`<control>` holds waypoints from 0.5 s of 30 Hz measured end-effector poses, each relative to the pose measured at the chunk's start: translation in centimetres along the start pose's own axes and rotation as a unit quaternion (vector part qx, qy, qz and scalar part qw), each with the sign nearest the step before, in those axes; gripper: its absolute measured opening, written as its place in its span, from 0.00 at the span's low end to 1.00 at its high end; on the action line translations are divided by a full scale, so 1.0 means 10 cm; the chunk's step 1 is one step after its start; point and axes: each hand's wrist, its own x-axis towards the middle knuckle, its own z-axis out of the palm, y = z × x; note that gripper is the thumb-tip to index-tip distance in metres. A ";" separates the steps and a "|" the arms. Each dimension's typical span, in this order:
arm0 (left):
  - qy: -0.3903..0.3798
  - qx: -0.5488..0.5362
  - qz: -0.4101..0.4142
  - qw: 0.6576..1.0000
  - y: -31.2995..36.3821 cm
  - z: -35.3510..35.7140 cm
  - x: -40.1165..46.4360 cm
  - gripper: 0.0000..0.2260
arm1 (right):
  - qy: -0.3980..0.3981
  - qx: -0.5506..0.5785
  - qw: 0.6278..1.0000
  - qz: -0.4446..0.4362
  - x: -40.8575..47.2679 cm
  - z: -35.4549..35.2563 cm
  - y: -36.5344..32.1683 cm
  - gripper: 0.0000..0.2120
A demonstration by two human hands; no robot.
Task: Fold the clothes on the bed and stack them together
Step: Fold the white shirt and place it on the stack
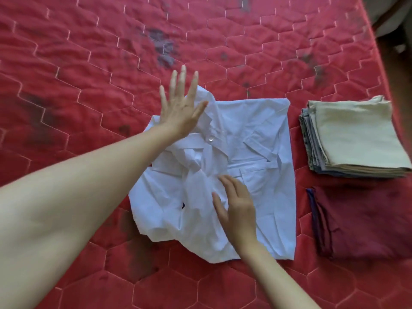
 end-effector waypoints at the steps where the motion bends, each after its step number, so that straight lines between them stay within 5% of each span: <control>1: -0.004 -0.026 -0.040 0.999 -0.11 0.08 -0.12 0.31 | 0.011 0.000 1.000 -0.026 0.22 0.00 -0.05 0.18; 5: -0.047 -0.107 -0.180 0.977 -0.62 0.32 -0.60 0.30 | -0.053 -0.017 0.995 -0.085 1.08 0.17 -0.19 0.22; 10: -0.041 -0.162 -0.196 0.966 -0.87 0.47 -0.81 0.25 | -0.201 -0.198 0.942 -0.180 2.09 0.65 -0.16 0.28; 15: -0.028 -0.380 -0.318 0.868 -0.65 0.55 -0.67 0.22 | -0.351 -0.268 0.877 -0.190 2.72 1.01 -0.12 0.33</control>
